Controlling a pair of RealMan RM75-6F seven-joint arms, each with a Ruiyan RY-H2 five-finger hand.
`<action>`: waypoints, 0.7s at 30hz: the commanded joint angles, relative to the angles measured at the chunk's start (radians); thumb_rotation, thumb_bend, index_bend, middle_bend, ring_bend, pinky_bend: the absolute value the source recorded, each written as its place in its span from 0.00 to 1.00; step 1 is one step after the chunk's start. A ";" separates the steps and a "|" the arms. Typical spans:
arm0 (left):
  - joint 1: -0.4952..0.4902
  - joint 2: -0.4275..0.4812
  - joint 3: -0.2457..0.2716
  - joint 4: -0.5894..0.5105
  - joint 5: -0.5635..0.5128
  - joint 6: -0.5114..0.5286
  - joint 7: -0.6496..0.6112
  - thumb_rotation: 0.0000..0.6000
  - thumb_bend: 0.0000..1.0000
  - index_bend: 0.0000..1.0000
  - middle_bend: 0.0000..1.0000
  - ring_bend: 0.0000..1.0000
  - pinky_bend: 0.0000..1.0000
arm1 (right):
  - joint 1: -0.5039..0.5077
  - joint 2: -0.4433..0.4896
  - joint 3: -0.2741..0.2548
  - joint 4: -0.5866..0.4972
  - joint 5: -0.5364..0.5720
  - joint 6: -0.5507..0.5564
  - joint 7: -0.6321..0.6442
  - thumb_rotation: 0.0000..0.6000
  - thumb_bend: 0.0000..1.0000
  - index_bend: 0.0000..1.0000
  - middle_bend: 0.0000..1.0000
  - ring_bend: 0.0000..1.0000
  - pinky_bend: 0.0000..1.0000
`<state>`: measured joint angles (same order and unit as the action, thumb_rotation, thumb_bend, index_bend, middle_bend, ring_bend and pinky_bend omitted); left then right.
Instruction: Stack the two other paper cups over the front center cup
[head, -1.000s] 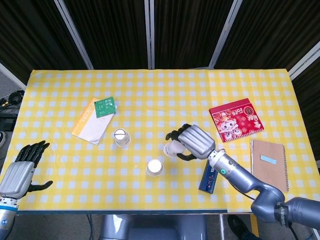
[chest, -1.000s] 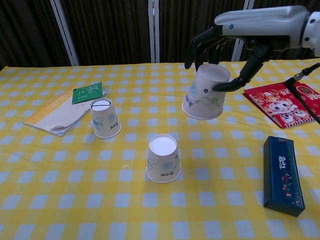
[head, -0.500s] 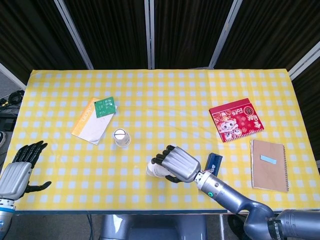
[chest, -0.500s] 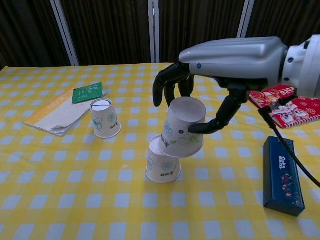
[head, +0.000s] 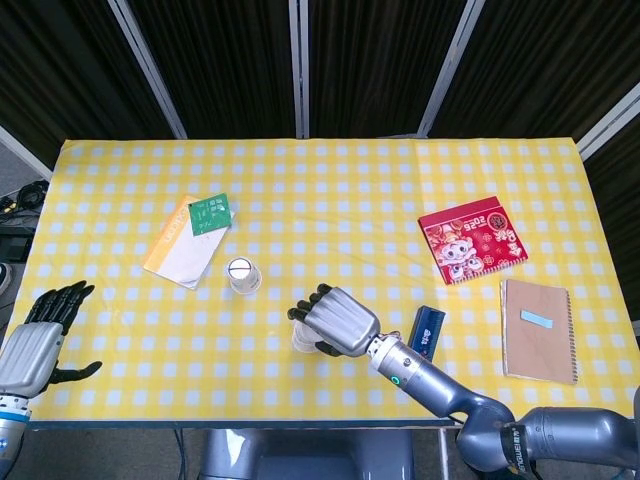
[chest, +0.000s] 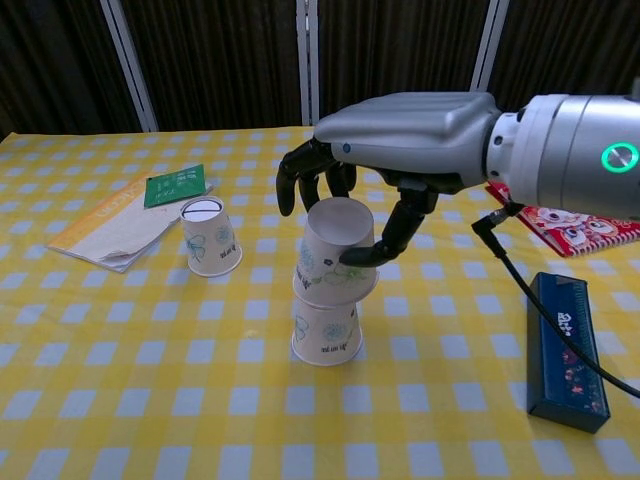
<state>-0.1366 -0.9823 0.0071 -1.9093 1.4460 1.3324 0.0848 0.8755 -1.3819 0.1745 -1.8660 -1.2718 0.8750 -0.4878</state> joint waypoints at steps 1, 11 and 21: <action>-0.001 0.000 -0.001 0.001 -0.002 0.000 -0.002 1.00 0.00 0.00 0.00 0.00 0.00 | 0.011 -0.005 0.005 0.002 0.019 -0.002 -0.014 1.00 0.27 0.34 0.46 0.44 0.35; -0.002 0.003 0.000 0.001 -0.002 -0.001 -0.005 1.00 0.00 0.00 0.00 0.00 0.00 | 0.034 0.010 0.001 -0.033 0.056 -0.006 -0.041 1.00 0.27 0.34 0.45 0.44 0.35; -0.002 0.002 0.003 -0.001 0.001 0.000 -0.003 1.00 0.00 0.00 0.00 0.00 0.00 | 0.045 0.016 -0.008 -0.042 0.078 0.001 -0.053 1.00 0.27 0.34 0.45 0.44 0.35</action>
<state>-0.1387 -0.9803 0.0103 -1.9105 1.4466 1.3321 0.0819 0.9196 -1.3648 0.1672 -1.9086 -1.1950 0.8759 -0.5398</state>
